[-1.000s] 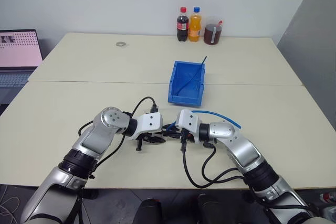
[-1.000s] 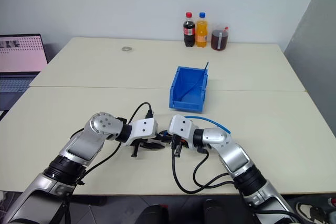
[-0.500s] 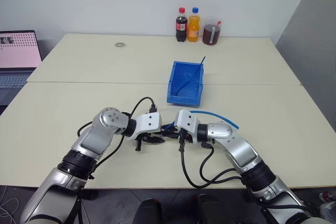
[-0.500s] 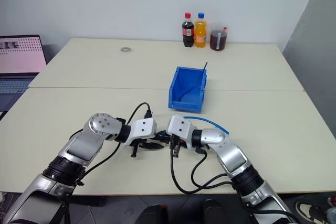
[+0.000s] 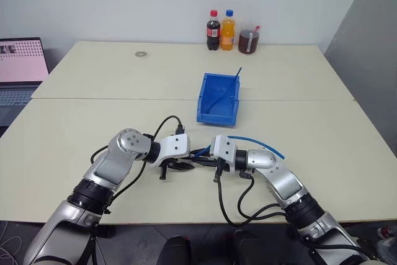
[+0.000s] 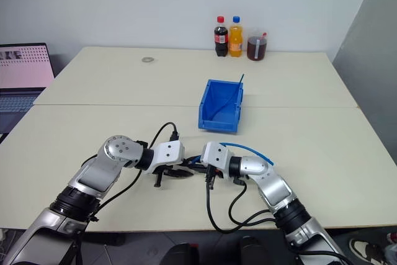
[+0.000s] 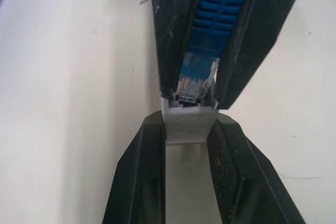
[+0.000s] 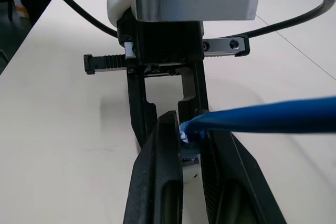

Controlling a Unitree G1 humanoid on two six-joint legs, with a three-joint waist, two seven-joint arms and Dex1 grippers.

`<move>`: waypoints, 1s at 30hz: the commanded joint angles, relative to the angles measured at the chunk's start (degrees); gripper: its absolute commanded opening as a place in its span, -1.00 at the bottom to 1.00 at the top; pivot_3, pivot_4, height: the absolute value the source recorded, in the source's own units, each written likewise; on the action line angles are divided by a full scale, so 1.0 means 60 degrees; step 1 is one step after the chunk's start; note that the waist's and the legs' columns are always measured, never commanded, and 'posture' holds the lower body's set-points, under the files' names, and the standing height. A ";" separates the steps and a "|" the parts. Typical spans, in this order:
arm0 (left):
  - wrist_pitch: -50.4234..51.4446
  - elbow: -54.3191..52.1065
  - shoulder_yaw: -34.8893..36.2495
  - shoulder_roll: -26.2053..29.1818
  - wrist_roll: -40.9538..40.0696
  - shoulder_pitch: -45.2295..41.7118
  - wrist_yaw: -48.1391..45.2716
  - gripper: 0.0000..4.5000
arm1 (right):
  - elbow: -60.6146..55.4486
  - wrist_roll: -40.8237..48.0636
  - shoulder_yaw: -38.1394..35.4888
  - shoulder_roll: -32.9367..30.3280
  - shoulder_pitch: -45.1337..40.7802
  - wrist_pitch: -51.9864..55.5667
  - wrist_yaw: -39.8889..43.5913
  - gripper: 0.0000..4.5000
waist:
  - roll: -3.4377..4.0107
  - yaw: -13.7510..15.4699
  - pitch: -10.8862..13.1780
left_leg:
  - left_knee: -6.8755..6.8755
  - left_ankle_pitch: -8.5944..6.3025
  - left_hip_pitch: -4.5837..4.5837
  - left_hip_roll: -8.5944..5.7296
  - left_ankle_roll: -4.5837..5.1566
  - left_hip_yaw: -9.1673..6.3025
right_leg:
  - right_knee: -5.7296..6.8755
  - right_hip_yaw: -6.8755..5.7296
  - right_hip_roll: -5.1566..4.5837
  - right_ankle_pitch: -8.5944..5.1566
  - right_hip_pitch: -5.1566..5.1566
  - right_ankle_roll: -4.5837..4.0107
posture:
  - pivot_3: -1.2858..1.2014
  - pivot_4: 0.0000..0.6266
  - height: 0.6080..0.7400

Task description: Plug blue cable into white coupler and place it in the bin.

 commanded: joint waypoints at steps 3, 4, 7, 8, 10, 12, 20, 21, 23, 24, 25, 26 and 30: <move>-0.0169 0.0070 -0.0305 0.0046 0.0066 0.0190 -0.0209 -0.65 | 0.0955 -0.0367 0.0293 0.0018 -0.0888 0.0339 0.0628 -0.93 | 0.0000 -0.0014 0.0000 | -0.0002 0.0000 0.0004 0.0001 0.0000 -0.0002 | 0.0003 0.0000 0.0003 0.0000 0.0001 -0.0001 | 0.03 -0.52 1.00; -0.0190 0.0071 -0.0308 0.0045 0.0061 0.0190 -0.0221 -0.65 | 0.1038 -0.0389 0.0319 0.0014 -0.0988 0.0337 0.0713 -0.93 | 0.0001 -0.0023 0.0000 | -0.0002 0.0000 0.0005 0.0002 0.0000 -0.0001 | 0.0004 0.0001 0.0005 -0.0001 0.0000 -0.0003 | 0.03 -0.52 1.00; -0.0233 0.0056 -0.0310 0.0015 0.0047 0.0199 -0.0224 -0.65 | 0.1380 -0.0373 0.0360 0.0016 -0.1264 0.0236 0.1035 -0.93 | 0.0002 -0.0030 0.0002 | -0.0002 0.0000 0.0008 0.0004 0.0000 -0.0001 | 0.0007 0.0004 0.0015 -0.0001 0.0000 -0.0005 | 0.03 -0.52 1.00; -0.0249 0.0054 -0.0309 0.0005 0.0045 0.0202 -0.0221 -0.65 | 0.1494 -0.0359 0.0369 0.0019 -0.1333 0.0201 0.1137 -0.93 | 0.0003 -0.0030 0.0002 | -0.0001 0.0000 0.0007 0.0005 0.0000 -0.0003 | 0.0007 0.0005 0.0015 -0.0002 -0.0001 -0.0007 | 0.03 -0.52 1.00; -0.0287 0.0059 -0.0305 -0.0001 0.0039 0.0208 -0.0226 -0.65 | 0.1792 -0.0369 0.0394 -0.0006 -0.1392 0.0015 0.1350 -0.93 | 0.0003 -0.0029 0.0002 | -0.0003 0.0000 0.0007 0.0006 0.0000 -0.0002 | 0.0008 0.0006 0.0015 -0.0005 -0.0001 -0.0012 | 0.03 -0.52 1.00; -0.0299 0.0063 -0.0302 -0.0008 0.0036 0.0195 -0.0226 -0.65 | 0.1949 -0.0340 0.0356 0.0007 -0.1329 -0.0025 0.1411 -0.93 | 0.0003 -0.0027 0.0002 | -0.0004 0.0000 0.0007 0.0006 0.0000 -0.0002 | 0.0007 0.0006 0.0014 -0.0006 -0.0001 -0.0013 | 0.03 -0.52 1.00; -0.0282 0.0020 -0.0279 -0.0073 0.0030 0.0235 -0.0137 -0.65 | 0.1446 -0.0281 0.0481 0.0275 -0.0547 0.0683 0.1295 -0.93 | 0.0012 -0.0017 -0.0010 | -0.0007 -0.0001 0.0007 0.0009 0.0000 -0.0001 | 0.0007 0.0012 0.0005 -0.0010 0.0001 -0.0018 | 0.03 -0.52 1.00; -0.0276 0.0013 -0.0282 -0.0090 0.0031 0.0239 -0.0122 -0.65 | 0.1416 -0.0282 0.0523 0.0326 -0.0486 0.0817 0.1287 -0.93 | 0.0012 -0.0015 -0.0016 | -0.0008 -0.0001 0.0006 0.0009 0.0000 -0.0002 | 0.0005 0.0012 0.0003 -0.0010 0.0001 -0.0018 | 0.03 -0.52 1.00; -0.0253 -0.0003 -0.0292 -0.0140 0.0036 0.0240 -0.0084 -0.65 | 0.1453 -0.0357 0.0615 0.0434 -0.0397 0.0948 0.1243 -0.93 | 0.0022 -0.0020 -0.0040 | -0.0010 -0.0001 0.0007 0.0009 0.0000 -0.0002 | 0.0004 0.0013 0.0003 -0.0013 0.0002 -0.0022 | 0.03 -0.52 1.00; -0.0234 -0.0017 -0.0300 -0.0164 0.0042 0.0238 -0.0072 -0.65 | 0.1473 -0.0398 0.0638 0.0462 -0.0370 0.0962 0.1222 -0.93 | 0.0025 -0.0020 -0.0050 | -0.0011 -0.0002 0.0008 0.0009 0.0001 -0.0001 | 0.0004 0.0013 0.0002 -0.0015 0.0002 -0.0025 | 0.03 -0.52 1.00; -0.0217 -0.0037 -0.0304 -0.0178 0.0046 0.0243 -0.0063 -0.65 | 0.1472 -0.0424 0.0646 0.0479 -0.0357 0.0962 0.1210 -0.93 | 0.0025 -0.0020 -0.0061 | -0.0012 -0.0002 0.0009 0.0008 0.0002 -0.0001 | 0.0004 0.0013 0.0002 -0.0015 0.0002 -0.0025 | 0.03 -0.52 1.00; -0.0203 -0.0060 -0.0303 -0.0185 0.0051 0.0254 -0.0055 -0.65 | 0.1428 -0.0422 0.0637 0.0491 -0.0356 0.0967 0.1213 -0.93 | 0.0025 -0.0021 -0.0068 | -0.0014 -0.0002 0.0009 0.0008 0.0001 -0.0002 | 0.0004 0.0012 0.0002 -0.0017 0.0002 -0.0028 | 0.03 -0.52 1.00; -0.0073 -0.0098 -0.0179 -0.0216 0.0039 0.0352 0.0124 -0.65 | 0.1212 -0.0386 0.0360 0.0442 -0.0451 0.0857 0.1054 -0.93 | 0.0028 -0.0021 -0.0080 | -0.0016 -0.0002 0.0011 0.0008 0.0002 -0.0003 | 0.0004 0.0012 0.0003 -0.0021 0.0002 -0.0034 | 0.03 -0.52 1.00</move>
